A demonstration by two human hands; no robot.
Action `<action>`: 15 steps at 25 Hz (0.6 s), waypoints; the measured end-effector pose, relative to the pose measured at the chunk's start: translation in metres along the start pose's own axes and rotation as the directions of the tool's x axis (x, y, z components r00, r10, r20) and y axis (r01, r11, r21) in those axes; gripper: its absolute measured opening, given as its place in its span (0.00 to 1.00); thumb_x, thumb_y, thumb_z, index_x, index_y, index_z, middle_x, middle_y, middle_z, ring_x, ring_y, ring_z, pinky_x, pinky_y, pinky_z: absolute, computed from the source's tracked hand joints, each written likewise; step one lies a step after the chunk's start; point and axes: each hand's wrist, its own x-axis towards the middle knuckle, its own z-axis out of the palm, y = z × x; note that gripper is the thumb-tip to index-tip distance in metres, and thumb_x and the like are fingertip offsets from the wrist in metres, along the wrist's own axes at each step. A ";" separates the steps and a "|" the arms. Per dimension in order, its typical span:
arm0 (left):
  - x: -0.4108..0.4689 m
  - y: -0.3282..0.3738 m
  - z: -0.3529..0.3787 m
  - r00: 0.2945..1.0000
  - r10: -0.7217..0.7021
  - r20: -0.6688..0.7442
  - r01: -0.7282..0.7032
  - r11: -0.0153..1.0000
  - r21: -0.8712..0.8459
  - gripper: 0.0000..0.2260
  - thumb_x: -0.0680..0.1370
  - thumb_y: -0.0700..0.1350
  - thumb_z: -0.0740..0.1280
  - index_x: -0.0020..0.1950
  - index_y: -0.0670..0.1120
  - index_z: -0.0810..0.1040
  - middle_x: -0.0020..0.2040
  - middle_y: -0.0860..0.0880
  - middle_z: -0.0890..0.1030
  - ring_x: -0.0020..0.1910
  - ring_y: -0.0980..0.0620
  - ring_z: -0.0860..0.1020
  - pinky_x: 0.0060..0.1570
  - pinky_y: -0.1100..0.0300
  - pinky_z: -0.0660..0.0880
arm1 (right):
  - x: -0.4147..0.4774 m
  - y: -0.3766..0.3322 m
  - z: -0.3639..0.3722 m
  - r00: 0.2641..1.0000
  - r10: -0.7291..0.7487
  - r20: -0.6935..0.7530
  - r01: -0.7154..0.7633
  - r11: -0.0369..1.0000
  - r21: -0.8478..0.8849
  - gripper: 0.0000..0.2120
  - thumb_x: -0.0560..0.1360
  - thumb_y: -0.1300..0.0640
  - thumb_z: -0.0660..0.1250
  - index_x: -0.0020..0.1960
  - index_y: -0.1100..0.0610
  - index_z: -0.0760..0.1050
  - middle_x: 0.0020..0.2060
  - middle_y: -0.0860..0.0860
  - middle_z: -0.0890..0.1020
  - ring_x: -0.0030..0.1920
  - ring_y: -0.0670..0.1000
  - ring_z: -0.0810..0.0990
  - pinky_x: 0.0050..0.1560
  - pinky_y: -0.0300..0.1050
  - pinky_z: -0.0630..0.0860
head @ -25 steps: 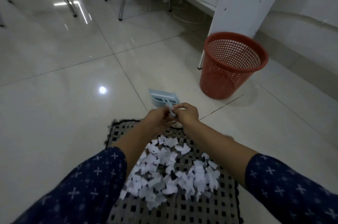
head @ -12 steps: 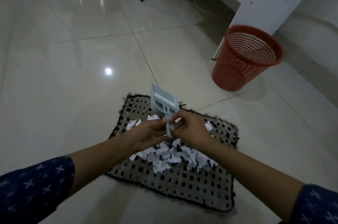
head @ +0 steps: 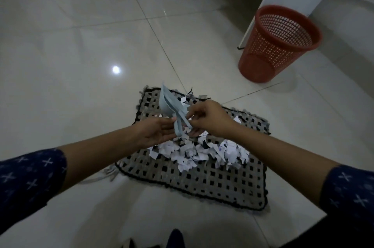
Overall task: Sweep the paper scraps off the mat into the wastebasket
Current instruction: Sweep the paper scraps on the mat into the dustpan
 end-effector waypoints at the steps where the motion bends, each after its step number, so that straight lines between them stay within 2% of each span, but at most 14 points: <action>1: 0.000 0.000 -0.006 1.000 -0.016 -0.016 0.015 1.000 -0.006 0.09 0.79 0.38 0.61 0.56 0.37 0.74 0.45 0.41 0.83 0.43 0.47 0.83 0.36 0.58 0.81 | 0.001 0.003 -0.005 0.998 0.042 0.056 -0.049 0.991 0.125 0.06 0.73 0.70 0.67 0.51 0.67 0.77 0.41 0.69 0.82 0.38 0.60 0.85 0.38 0.43 0.84; 4: 0.001 -0.001 -0.024 0.998 -0.046 -0.050 0.044 0.998 -0.035 0.07 0.79 0.38 0.61 0.54 0.36 0.74 0.40 0.41 0.84 0.37 0.48 0.84 0.34 0.57 0.81 | 0.005 0.008 -0.017 0.980 0.094 0.177 -0.149 0.931 0.332 0.09 0.74 0.72 0.65 0.53 0.68 0.77 0.45 0.69 0.81 0.42 0.59 0.85 0.41 0.41 0.83; 6: 0.003 -0.002 -0.033 0.996 -0.057 -0.069 0.055 0.998 -0.030 0.07 0.80 0.38 0.59 0.53 0.36 0.73 0.40 0.41 0.82 0.35 0.49 0.82 0.34 0.57 0.81 | 0.010 0.010 -0.018 0.959 0.182 0.215 -0.258 0.877 0.406 0.09 0.74 0.72 0.63 0.53 0.70 0.77 0.47 0.65 0.81 0.39 0.54 0.85 0.39 0.36 0.82; 9: 0.004 -0.002 -0.046 0.995 -0.070 -0.077 0.071 0.997 0.006 0.08 0.81 0.39 0.57 0.54 0.37 0.72 0.39 0.42 0.78 0.37 0.50 0.77 0.34 0.59 0.79 | 0.018 0.012 -0.015 0.908 0.339 0.246 -0.417 0.788 0.452 0.08 0.76 0.70 0.61 0.49 0.68 0.79 0.45 0.60 0.81 0.36 0.49 0.84 0.33 0.33 0.80; 12: 0.003 -0.001 -0.057 0.997 -0.063 -0.053 0.069 0.992 0.104 0.10 0.81 0.40 0.56 0.56 0.37 0.72 0.40 0.43 0.75 0.35 0.52 0.75 0.31 0.62 0.77 | 0.024 0.013 -0.012 0.910 0.389 0.141 -0.407 0.782 0.472 0.07 0.76 0.64 0.64 0.48 0.67 0.79 0.41 0.56 0.81 0.36 0.47 0.79 0.30 0.30 0.77; 15: 0.001 0.006 -0.065 0.998 -0.057 -0.007 0.057 0.978 0.201 0.12 0.81 0.40 0.56 0.58 0.36 0.73 0.43 0.44 0.77 0.34 0.54 0.76 0.32 0.64 0.76 | 0.027 0.017 -0.013 0.938 0.347 0.015 -0.328 0.872 0.363 0.07 0.70 0.65 0.72 0.46 0.67 0.79 0.36 0.54 0.81 0.33 0.47 0.77 0.26 0.32 0.73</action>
